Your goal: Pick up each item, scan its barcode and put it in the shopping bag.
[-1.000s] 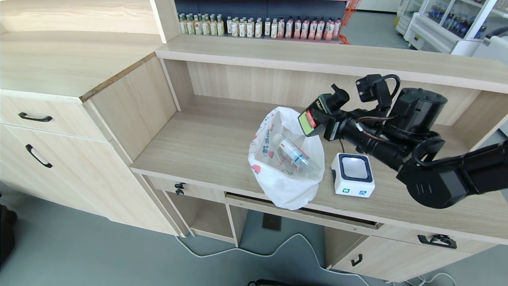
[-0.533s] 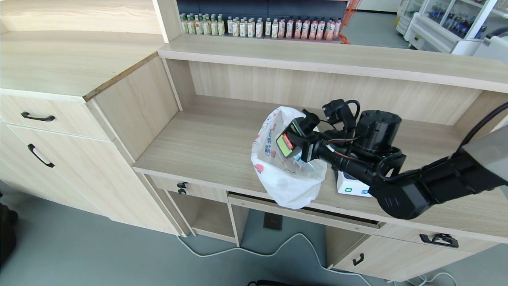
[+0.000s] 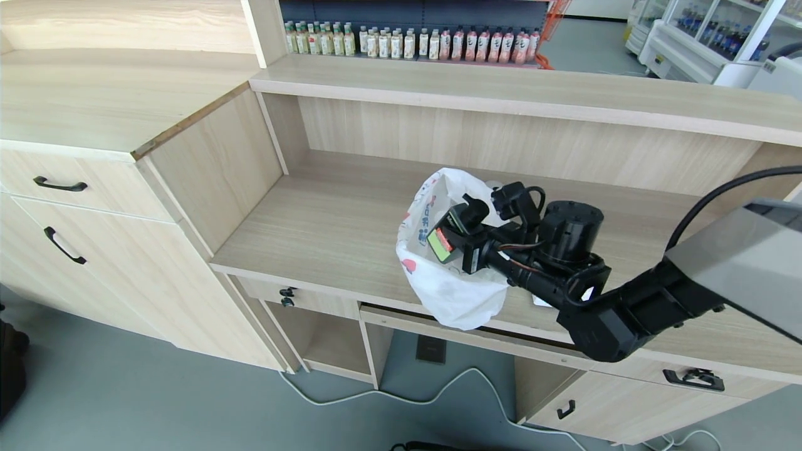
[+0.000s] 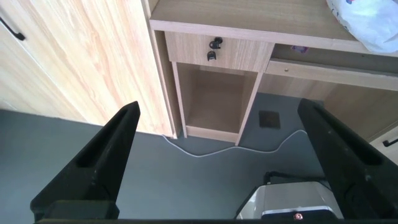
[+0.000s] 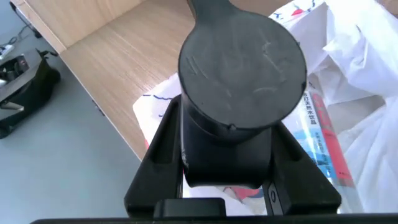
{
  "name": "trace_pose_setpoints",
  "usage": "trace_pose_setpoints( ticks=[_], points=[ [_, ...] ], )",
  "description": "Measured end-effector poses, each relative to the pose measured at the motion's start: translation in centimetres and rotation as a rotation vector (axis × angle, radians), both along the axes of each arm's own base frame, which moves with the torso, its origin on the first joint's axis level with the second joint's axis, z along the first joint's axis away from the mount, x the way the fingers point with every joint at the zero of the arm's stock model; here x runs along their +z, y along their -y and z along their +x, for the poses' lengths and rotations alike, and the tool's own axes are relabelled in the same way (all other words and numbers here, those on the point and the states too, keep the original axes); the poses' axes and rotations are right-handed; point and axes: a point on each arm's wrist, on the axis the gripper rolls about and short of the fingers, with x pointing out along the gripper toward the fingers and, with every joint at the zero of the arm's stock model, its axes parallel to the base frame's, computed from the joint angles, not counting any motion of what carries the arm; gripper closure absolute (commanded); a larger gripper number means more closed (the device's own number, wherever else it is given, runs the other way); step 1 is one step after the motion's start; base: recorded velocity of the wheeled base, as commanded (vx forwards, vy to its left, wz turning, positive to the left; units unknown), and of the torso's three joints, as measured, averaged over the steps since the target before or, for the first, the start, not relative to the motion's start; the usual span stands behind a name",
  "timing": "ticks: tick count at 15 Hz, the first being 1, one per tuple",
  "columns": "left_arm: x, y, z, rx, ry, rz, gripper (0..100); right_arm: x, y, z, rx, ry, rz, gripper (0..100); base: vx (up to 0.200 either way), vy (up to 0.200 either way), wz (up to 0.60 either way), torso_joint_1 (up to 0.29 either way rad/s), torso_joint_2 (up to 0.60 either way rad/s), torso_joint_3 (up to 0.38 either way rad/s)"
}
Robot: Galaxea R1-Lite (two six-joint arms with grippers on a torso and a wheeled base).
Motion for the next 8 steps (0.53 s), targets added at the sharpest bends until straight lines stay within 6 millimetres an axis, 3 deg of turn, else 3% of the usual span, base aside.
trace_pose_setpoints(
  ticks=[4,8],
  points=[
    [0.0,0.0,0.0,0.0,0.0,0.0,0,-3.4,0.7,0.1,0.027,-0.057,-0.055,100,0.0,0.0,0.0,0.0,0.0,0.0],
    [0.0,0.0,0.0,0.0,0.0,0.0,0,-5.0,0.7,0.2,0.031,-0.096,-0.082,100,0.0,0.0,0.0,0.0,0.0,0.0]
  ],
)
